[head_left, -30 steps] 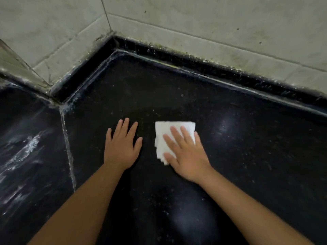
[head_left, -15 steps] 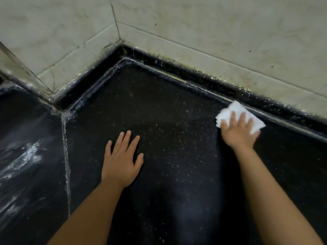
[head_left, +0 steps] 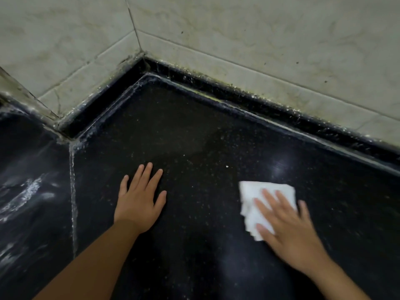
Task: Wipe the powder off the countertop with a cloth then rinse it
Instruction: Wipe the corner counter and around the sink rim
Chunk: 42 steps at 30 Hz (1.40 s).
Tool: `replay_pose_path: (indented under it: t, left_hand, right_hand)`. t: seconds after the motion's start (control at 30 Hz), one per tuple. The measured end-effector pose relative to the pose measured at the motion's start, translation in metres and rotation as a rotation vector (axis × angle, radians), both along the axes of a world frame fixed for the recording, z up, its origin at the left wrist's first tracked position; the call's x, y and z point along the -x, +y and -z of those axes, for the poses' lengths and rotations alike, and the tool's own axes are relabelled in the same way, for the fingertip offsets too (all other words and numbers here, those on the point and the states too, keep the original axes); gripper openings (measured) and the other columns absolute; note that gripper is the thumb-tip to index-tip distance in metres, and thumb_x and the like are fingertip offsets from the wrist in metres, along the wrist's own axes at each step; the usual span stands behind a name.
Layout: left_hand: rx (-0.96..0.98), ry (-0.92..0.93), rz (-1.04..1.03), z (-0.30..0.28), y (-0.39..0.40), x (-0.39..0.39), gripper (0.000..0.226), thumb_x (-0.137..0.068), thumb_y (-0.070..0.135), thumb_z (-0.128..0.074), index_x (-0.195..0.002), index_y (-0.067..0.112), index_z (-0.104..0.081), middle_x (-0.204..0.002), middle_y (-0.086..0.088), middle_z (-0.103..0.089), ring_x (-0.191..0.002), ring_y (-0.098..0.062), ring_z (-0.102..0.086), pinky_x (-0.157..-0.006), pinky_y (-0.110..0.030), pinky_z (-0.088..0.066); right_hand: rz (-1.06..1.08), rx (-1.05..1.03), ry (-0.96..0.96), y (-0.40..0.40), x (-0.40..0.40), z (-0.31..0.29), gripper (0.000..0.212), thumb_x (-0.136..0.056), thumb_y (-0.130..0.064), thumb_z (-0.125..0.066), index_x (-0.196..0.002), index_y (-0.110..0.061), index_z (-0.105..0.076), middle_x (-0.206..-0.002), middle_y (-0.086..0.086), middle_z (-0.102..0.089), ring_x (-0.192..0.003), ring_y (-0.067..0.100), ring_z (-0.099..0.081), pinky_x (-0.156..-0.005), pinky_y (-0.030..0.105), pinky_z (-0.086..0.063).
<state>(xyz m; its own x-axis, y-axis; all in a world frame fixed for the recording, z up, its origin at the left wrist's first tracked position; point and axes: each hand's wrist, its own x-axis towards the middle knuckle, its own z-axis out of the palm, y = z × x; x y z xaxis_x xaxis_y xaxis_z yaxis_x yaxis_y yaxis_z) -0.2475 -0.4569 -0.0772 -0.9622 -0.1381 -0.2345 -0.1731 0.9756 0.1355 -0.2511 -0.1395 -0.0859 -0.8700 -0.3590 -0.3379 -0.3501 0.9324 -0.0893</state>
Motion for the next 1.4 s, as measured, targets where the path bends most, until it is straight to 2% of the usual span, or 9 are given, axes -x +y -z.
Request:
replay_pose_path:
  t: [0.13, 0.3, 0.57, 0.8, 0.87, 0.97, 1.1, 1.2, 1.4]
  left_hand:
    - [-0.005, 0.043, 0.000, 0.003, 0.000, 0.001, 0.089, -0.065, 0.058, 0.015, -0.145, 0.025, -0.004, -0.141, 0.010, 0.018, -0.130, -0.004, 0.021, -0.112, -0.035, 0.009]
    - [-0.052, 0.115, -0.007, 0.011, -0.001, 0.000, 0.080, -0.076, 0.057, -0.001, -0.143, 0.019, -0.023, -0.144, 0.007, 0.000, -0.135, -0.008, 0.004, -0.113, -0.039, 0.001]
    - [-0.054, 0.109, -0.005, 0.012, -0.004, 0.001, 0.081, -0.074, 0.059, 0.002, -0.143, 0.024, -0.018, -0.143, 0.009, 0.006, -0.134, -0.006, 0.010, -0.112, -0.036, 0.006]
    - [-0.026, 0.077, -0.009, 0.008, -0.002, 0.003, 0.087, -0.068, 0.059, 0.009, -0.145, 0.025, -0.013, -0.154, 0.002, -0.001, -0.132, -0.003, 0.015, -0.113, -0.037, 0.005]
    - [-0.017, 0.061, -0.005, 0.007, -0.002, 0.002, 0.088, -0.067, 0.059, 0.010, -0.146, 0.025, -0.010, -0.155, 0.003, 0.001, -0.131, -0.003, 0.017, -0.113, -0.037, 0.006]
    - [-0.013, 0.059, -0.006, 0.008, -0.002, 0.001, 0.088, -0.067, 0.059, 0.011, -0.146, 0.025, -0.011, -0.155, 0.002, 0.000, -0.131, -0.003, 0.017, -0.113, -0.037, 0.006]
    - [0.006, 0.040, 0.006, 0.007, -0.002, 0.002, 0.089, -0.067, 0.058, 0.011, -0.146, 0.025, -0.010, -0.155, 0.001, 0.001, -0.140, -0.010, 0.009, -0.113, -0.038, 0.005]
    - [-0.005, 0.056, -0.002, 0.009, -0.001, 0.002, 0.084, -0.071, 0.058, 0.007, -0.146, 0.024, -0.012, -0.155, 0.000, -0.001, -0.142, -0.013, 0.006, -0.113, -0.039, 0.005]
    - [-0.015, 0.079, -0.004, 0.010, -0.001, -0.001, 0.084, -0.073, 0.058, 0.004, -0.147, 0.020, -0.012, -0.155, 0.001, -0.003, -0.139, -0.007, 0.008, -0.113, -0.038, 0.006]
  right_hand:
    - [0.513, -0.013, -0.030, 0.062, 0.042, -0.022, 0.057, -0.096, -0.048, -0.024, -0.148, -0.033, -0.006, -0.154, -0.013, 0.012, -0.144, 0.014, 0.005, -0.113, 0.052, -0.005]
    - [0.855, 0.017, 0.022, -0.008, 0.110, -0.023, 0.058, -0.098, -0.045, -0.018, -0.149, -0.022, -0.002, -0.157, 0.003, 0.009, -0.143, 0.030, 0.009, -0.111, 0.058, 0.003]
    - [0.277, 0.151, -0.075, -0.154, 0.138, -0.014, 0.057, -0.098, -0.047, -0.015, -0.148, -0.028, 0.007, -0.155, -0.001, 0.019, -0.141, 0.028, 0.020, -0.110, 0.054, 0.013]
    - [0.206, 0.058, -0.087, -0.106, 0.040, -0.012, 0.066, -0.085, -0.057, 0.010, -0.146, -0.033, 0.010, -0.153, -0.008, 0.023, -0.140, 0.016, 0.023, -0.107, 0.056, 0.017]
    - [0.204, 0.004, -0.018, -0.080, 0.007, -0.009, 0.078, -0.080, -0.058, 0.016, -0.147, -0.030, -0.012, -0.157, -0.003, 0.002, -0.143, 0.017, 0.006, -0.107, 0.064, -0.004]
    - [0.316, -0.011, -0.067, -0.047, -0.033, -0.009, 0.059, -0.096, -0.050, -0.006, -0.134, -0.023, -0.043, -0.143, 0.003, -0.039, -0.128, 0.024, -0.030, -0.099, 0.061, -0.024]
    - [0.477, -0.058, -0.112, -0.003, -0.023, -0.026, 0.055, -0.097, -0.046, -0.019, -0.147, -0.033, -0.002, -0.155, -0.009, 0.014, -0.143, 0.019, 0.008, -0.110, 0.060, -0.004]
    - [0.629, 0.010, -0.033, 0.006, 0.026, -0.027, 0.057, -0.097, -0.045, -0.020, -0.148, -0.030, 0.002, -0.156, -0.005, 0.014, -0.143, 0.021, 0.013, -0.112, 0.054, 0.005]
    - [0.500, 0.036, -0.031, -0.082, 0.129, -0.017, 0.057, -0.098, -0.048, -0.016, -0.148, -0.028, 0.004, -0.156, -0.001, 0.015, -0.143, 0.027, 0.015, -0.109, 0.058, 0.009]
